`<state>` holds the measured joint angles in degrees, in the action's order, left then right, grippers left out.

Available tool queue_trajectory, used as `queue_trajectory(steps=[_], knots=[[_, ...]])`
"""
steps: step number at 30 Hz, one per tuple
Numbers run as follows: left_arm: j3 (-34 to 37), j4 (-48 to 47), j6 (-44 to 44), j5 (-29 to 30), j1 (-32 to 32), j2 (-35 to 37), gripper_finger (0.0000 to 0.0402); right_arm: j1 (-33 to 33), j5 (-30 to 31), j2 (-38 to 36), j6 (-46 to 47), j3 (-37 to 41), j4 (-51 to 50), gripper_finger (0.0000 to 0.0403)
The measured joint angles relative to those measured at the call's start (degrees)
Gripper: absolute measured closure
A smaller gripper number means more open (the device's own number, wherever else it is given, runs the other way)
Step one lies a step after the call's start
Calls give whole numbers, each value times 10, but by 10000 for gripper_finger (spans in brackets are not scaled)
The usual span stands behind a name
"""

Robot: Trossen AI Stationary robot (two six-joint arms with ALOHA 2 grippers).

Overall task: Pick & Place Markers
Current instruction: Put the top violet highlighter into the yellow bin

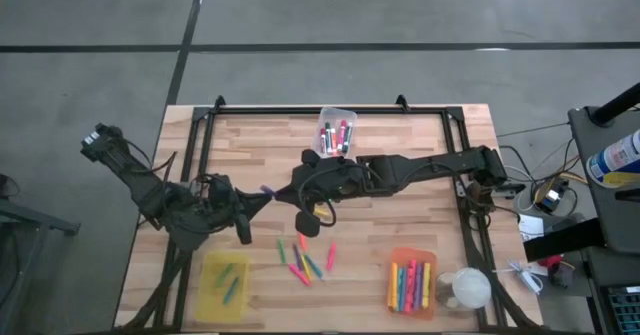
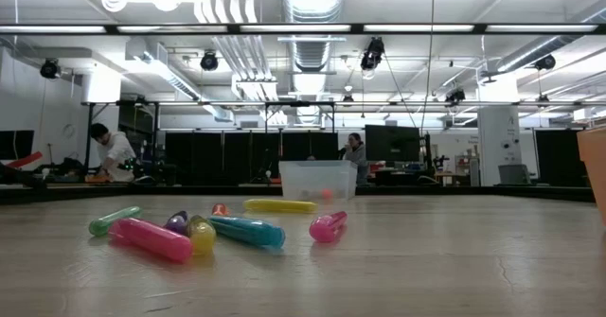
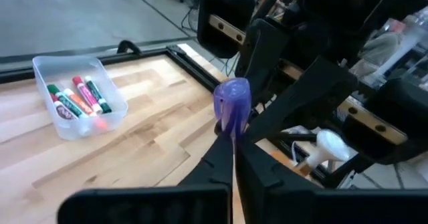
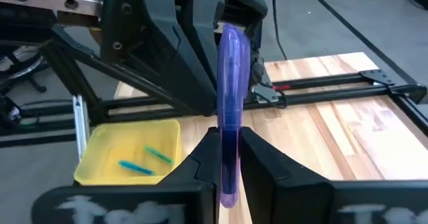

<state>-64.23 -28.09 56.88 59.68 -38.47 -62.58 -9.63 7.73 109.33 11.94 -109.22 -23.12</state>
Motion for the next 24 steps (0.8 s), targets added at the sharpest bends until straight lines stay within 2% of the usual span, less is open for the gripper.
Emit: queue_trajectory(steps=[15, 24], knots=[[0, 21, 3, -16, 0, 1, 388, -1, -3, -1, -1, -1, -1, 377], [-1, 32, -12, -24, 0, 1, 305, -1, -4, 0, 0, -1, 1, 377]])
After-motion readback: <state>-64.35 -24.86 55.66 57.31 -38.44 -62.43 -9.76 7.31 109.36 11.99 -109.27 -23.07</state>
